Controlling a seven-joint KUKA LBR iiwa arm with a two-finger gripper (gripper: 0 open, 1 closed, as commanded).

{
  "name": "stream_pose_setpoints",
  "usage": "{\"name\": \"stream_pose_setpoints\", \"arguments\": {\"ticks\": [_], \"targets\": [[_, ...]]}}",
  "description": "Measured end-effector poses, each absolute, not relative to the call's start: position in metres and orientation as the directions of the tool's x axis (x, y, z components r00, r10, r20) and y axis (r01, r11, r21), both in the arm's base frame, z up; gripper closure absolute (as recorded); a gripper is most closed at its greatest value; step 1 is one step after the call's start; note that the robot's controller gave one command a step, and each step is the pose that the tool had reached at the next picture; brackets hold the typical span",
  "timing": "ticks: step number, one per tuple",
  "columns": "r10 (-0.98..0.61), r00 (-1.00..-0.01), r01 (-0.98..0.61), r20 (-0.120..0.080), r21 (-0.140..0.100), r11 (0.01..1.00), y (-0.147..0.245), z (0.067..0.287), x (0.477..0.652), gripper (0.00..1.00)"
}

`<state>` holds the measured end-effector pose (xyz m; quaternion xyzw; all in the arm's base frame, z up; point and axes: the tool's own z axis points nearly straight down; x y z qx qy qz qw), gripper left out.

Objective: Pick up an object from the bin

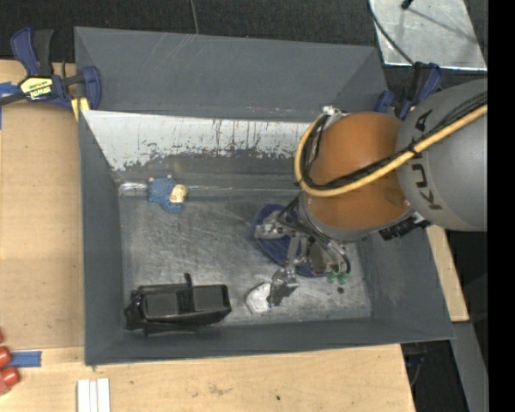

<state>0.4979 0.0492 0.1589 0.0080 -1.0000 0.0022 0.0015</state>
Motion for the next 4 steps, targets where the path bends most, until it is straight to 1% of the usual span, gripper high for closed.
{"name": "stream_pose_setpoints", "arguments": {"ticks": [1,2,3,4], "targets": [[0.302,-0.953,0.302,-0.012,0.014,0.953,0.016,0.080,0.534,0.00],[0.241,-0.970,0.241,-0.010,0.003,0.971,0.005,0.086,0.569,0.00],[0.221,-0.975,0.221,0.023,0.002,0.975,-0.008,0.080,0.612,0.00],[0.471,-0.882,0.471,0.020,0.010,0.882,-0.008,0.080,0.612,0.00]]}}
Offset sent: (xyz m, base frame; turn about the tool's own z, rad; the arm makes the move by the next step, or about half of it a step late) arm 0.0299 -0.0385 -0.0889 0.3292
